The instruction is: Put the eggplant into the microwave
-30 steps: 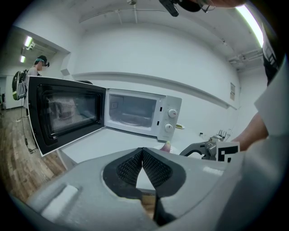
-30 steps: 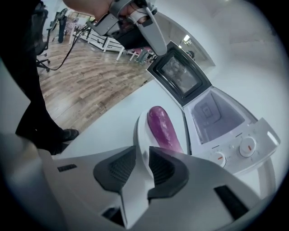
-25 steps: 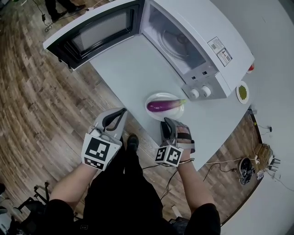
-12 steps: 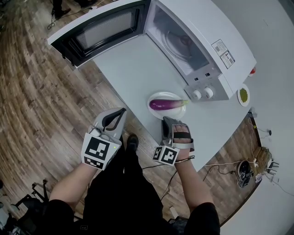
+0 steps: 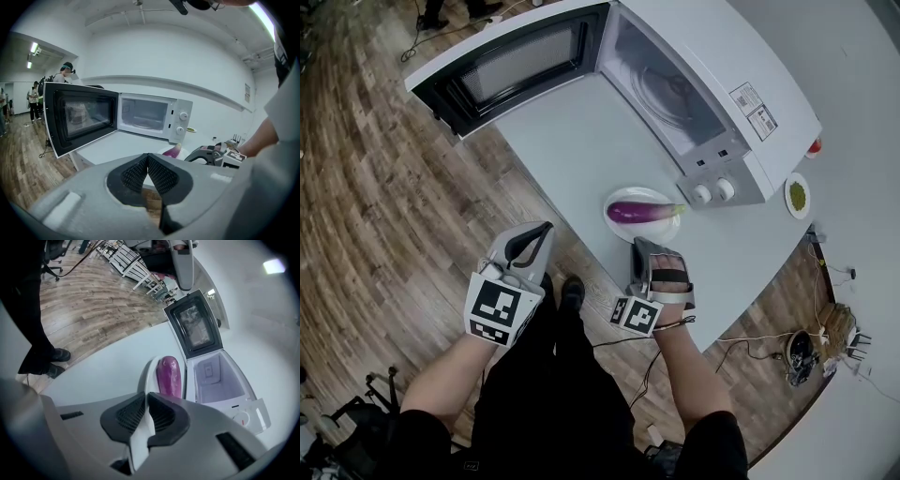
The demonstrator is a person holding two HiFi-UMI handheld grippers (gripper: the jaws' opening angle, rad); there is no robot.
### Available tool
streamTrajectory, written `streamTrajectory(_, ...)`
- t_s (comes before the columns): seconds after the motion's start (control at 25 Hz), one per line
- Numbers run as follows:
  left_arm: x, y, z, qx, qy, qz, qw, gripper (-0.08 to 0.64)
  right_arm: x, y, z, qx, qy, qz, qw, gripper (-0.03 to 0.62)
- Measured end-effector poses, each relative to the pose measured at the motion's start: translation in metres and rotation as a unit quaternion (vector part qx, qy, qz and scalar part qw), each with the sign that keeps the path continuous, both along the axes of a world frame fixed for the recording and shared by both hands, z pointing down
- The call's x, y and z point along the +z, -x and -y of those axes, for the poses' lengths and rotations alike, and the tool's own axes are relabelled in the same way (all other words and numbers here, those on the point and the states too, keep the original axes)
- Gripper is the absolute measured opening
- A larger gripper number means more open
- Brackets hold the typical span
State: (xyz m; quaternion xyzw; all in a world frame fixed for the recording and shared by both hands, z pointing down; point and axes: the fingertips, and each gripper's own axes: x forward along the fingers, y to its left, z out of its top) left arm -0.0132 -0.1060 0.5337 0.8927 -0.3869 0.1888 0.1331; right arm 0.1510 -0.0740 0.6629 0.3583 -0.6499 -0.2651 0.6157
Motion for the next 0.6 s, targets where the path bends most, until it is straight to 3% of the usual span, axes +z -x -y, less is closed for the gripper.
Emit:
streamTrajectory(0.32,0.004,0.005,0.0,-0.009,0.003,0.012,0.9999,0.009,-0.012,-0.002,0.002,-0.003,-0.047,-0.014,0.999,0.023)
streamTrajectory(0.6,0.002,-0.002,-0.002,-0.008,0.0,0.015,0.9999,0.008,-0.018,-0.005,0.001,-0.013,-0.062,-0.018,0.998,0.021)
